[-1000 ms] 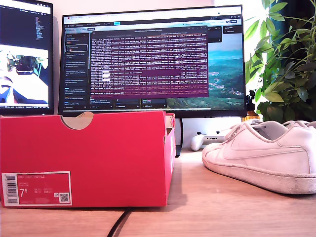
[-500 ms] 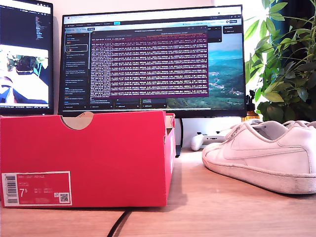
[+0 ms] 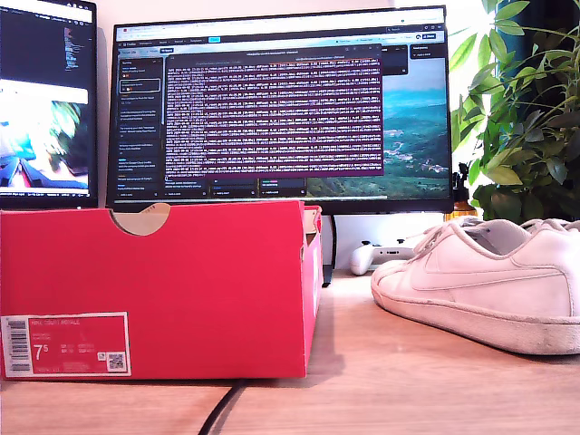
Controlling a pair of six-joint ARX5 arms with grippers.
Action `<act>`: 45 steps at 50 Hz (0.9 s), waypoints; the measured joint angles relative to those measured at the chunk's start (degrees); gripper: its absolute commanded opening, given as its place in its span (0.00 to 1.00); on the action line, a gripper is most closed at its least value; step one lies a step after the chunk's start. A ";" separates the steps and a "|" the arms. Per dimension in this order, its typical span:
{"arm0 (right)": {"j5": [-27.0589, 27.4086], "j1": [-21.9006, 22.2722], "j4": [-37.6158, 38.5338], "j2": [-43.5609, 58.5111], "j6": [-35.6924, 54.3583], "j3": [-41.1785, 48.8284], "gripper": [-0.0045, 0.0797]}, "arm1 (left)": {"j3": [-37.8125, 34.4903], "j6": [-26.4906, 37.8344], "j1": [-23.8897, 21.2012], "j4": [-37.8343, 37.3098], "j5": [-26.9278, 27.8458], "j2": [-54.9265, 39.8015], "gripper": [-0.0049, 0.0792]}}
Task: Pack the white shoes by picking the first shoe and placing it inside the red shoebox, left side, then picking and rotating the second shoe and placing it in the shoebox
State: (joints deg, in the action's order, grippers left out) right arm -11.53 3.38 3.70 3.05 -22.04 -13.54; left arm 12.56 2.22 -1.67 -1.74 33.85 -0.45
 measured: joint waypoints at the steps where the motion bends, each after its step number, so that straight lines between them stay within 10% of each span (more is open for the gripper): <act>1: -0.04 0.00 -0.66 0.59 0.83 -0.81 0.04 | 0.96 3.13 -0.02 -1.81 0.20 -0.31 0.04; 25: -0.48 0.00 -10.45 29.73 2.62 -18.53 0.04 | 10.38 49.92 -4.59 -45.70 -9.62 -17.11 0.04; 45: -6.21 -0.85 -28.15 52.41 2.95 -36.44 0.04 | 10.38 56.63 -14.32 -40.26 -23.58 -29.81 0.04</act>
State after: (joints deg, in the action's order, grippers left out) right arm -17.74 2.52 -24.45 55.46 -19.09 -49.98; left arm 22.94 58.85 -15.99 -42.00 10.26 -30.26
